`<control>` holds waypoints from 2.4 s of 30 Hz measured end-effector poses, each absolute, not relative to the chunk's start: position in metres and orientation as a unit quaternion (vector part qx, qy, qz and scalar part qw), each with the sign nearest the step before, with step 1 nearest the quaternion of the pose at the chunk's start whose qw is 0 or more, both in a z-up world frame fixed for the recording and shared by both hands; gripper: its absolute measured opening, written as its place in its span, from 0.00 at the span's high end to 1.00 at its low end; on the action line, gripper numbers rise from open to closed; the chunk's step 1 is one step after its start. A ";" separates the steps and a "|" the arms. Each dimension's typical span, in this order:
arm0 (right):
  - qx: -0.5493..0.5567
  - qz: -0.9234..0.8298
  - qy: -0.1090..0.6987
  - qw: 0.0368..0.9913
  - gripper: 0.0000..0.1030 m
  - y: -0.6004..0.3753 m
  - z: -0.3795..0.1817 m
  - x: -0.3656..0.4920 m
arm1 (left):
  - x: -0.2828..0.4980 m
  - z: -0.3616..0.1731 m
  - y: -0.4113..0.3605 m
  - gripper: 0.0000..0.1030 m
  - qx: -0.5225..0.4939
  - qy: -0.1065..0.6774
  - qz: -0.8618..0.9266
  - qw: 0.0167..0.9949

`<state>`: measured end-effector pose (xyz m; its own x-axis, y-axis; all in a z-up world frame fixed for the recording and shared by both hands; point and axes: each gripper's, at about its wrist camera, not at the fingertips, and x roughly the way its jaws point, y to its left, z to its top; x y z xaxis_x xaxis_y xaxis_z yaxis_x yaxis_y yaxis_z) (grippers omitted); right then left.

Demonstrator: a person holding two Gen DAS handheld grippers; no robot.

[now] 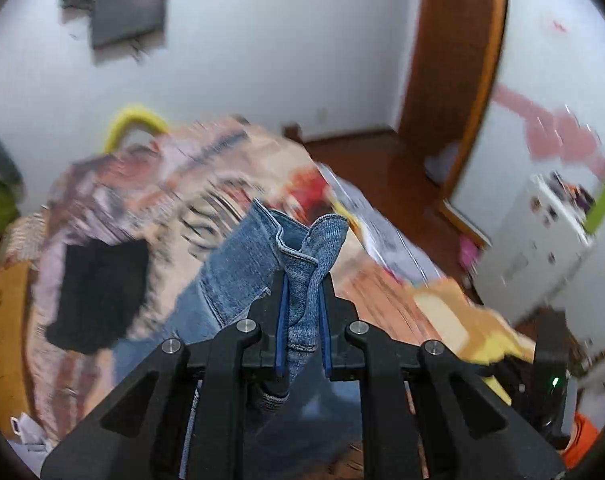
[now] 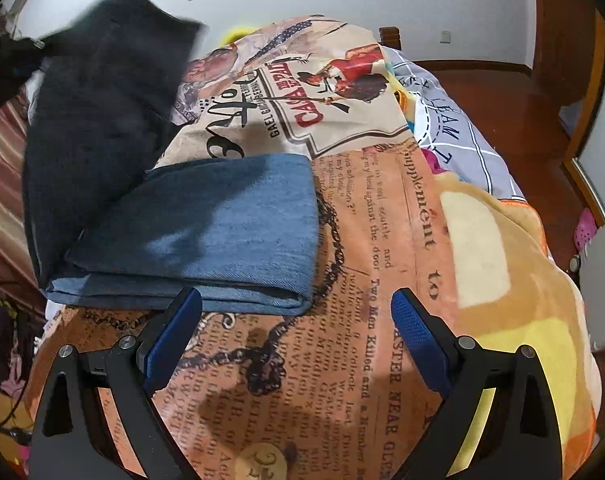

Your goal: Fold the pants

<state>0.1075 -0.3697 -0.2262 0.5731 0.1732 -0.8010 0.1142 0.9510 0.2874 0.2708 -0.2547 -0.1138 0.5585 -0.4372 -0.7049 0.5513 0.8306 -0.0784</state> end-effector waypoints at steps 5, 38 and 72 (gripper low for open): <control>0.155 0.019 0.464 0.872 0.08 -0.370 -0.227 0.103 | 0.270 -0.153 -0.274 0.83 0.042 0.455 -0.323 0.829; 0.102 0.091 0.523 0.841 0.06 -0.295 -0.251 0.151 | 0.454 -0.274 -0.100 0.06 0.157 0.525 -0.100 0.831; 0.119 0.055 0.497 0.858 0.13 -0.304 -0.221 0.126 | 0.281 -0.243 -0.078 0.15 0.088 0.566 -0.223 0.789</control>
